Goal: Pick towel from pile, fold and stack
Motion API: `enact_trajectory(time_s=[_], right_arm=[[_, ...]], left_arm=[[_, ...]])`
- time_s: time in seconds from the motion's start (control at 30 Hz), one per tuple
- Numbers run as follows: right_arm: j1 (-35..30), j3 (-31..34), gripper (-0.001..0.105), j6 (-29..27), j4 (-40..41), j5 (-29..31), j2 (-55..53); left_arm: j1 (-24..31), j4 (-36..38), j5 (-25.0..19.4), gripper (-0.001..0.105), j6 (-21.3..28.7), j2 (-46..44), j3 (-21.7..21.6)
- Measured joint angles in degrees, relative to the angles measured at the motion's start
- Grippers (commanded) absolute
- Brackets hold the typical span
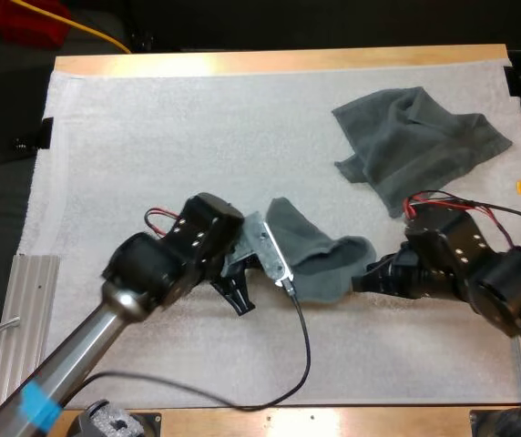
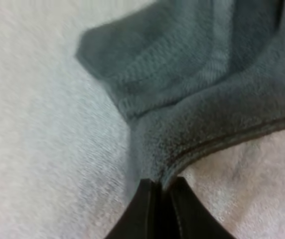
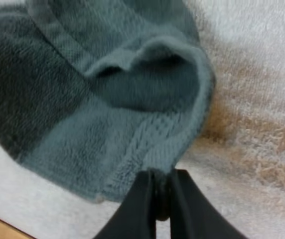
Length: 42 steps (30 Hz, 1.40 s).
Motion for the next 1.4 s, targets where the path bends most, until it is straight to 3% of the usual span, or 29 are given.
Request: enact_trajectory(time_s=[0.3, 0.5, 0.67, 1.1, 1.4], right_arm=[[0.0, -0.51, 0.001, 3.95, 1.13, -6.81, -2.96], [0.0, -6.81, 0.001, 5.67, 1.21, -12.19, -3.06], [0.0, -10.66, 0.001, 5.8, 1.05, -12.42, -3.37], [0.0, -11.84, 0.001, 5.04, 5.97, -11.78, -3.43], [4.76, -15.25, 0.001, 2.87, 13.11, -5.38, -3.6]], left_arm=[[0.0, 3.99, 1.27, 0.0, -2.51, -5.7, -4.6], [0.0, 5.57, 3.33, 0.0, -4.35, -8.0, -8.02], [0.0, 5.75, 3.33, 0.0, -5.06, -9.09, -9.71], [0.0, 9.52, 5.03, 0.0, -6.38, -9.22, -12.36], [0.0, 14.27, 6.88, 0.0, -6.73, -9.3, -12.37]])
